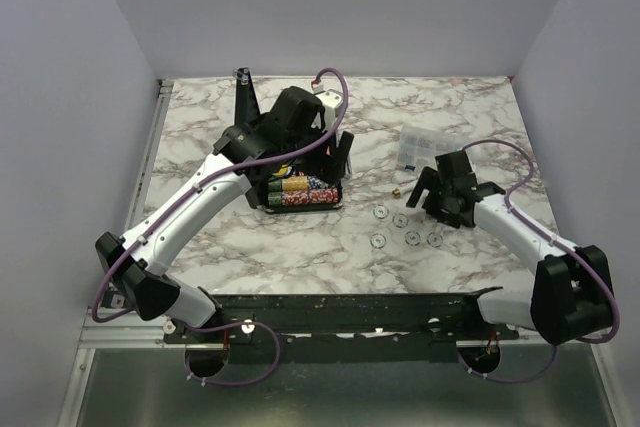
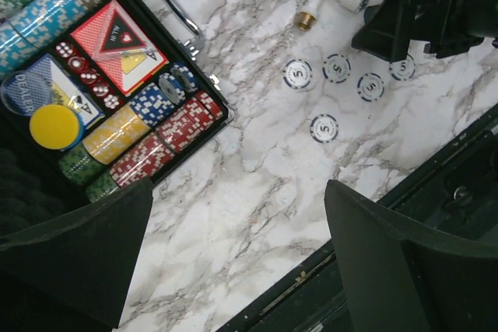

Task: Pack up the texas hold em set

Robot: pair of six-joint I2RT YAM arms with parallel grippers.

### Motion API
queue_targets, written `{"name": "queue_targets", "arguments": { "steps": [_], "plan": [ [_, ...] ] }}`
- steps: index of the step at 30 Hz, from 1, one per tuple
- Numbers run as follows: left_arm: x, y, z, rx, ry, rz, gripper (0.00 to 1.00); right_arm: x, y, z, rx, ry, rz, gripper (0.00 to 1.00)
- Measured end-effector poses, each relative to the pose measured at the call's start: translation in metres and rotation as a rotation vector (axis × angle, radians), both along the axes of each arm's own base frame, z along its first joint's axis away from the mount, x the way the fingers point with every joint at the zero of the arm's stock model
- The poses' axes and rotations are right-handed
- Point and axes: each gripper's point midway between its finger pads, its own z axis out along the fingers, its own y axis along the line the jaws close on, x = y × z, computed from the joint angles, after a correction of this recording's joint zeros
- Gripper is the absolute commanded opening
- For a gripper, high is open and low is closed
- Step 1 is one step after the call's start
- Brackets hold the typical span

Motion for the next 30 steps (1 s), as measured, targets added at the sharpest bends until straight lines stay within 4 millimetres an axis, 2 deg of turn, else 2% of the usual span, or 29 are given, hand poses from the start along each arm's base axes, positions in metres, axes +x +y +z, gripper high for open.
{"name": "queue_targets", "arguments": {
  "steps": [7,9,17,20,23,30],
  "plan": [
    [-0.016,-0.019,-0.002,-0.034,0.022,-0.067,0.91,-0.003,-0.012,0.023,-0.068,0.083,-0.085,0.92],
    [-0.02,-0.023,-0.002,-0.043,0.028,-0.082,0.91,-0.007,-0.014,0.023,-0.077,0.11,-0.103,0.92],
    [-0.036,-0.037,-0.001,-0.076,0.061,-0.137,0.91,-0.045,-0.027,-0.011,-0.102,0.314,-0.163,0.91],
    [-0.038,-0.039,-0.001,-0.082,0.065,-0.147,0.91,-0.059,-0.031,-0.021,-0.095,0.367,-0.179,0.87],
    [-0.038,-0.039,-0.001,-0.082,0.066,-0.148,0.91,-0.061,-0.032,-0.023,-0.089,0.38,-0.191,0.75],
    [-0.038,-0.04,-0.001,-0.081,0.066,-0.148,0.91,-0.063,-0.031,-0.033,-0.085,0.423,-0.189,0.67]
  ]
}}
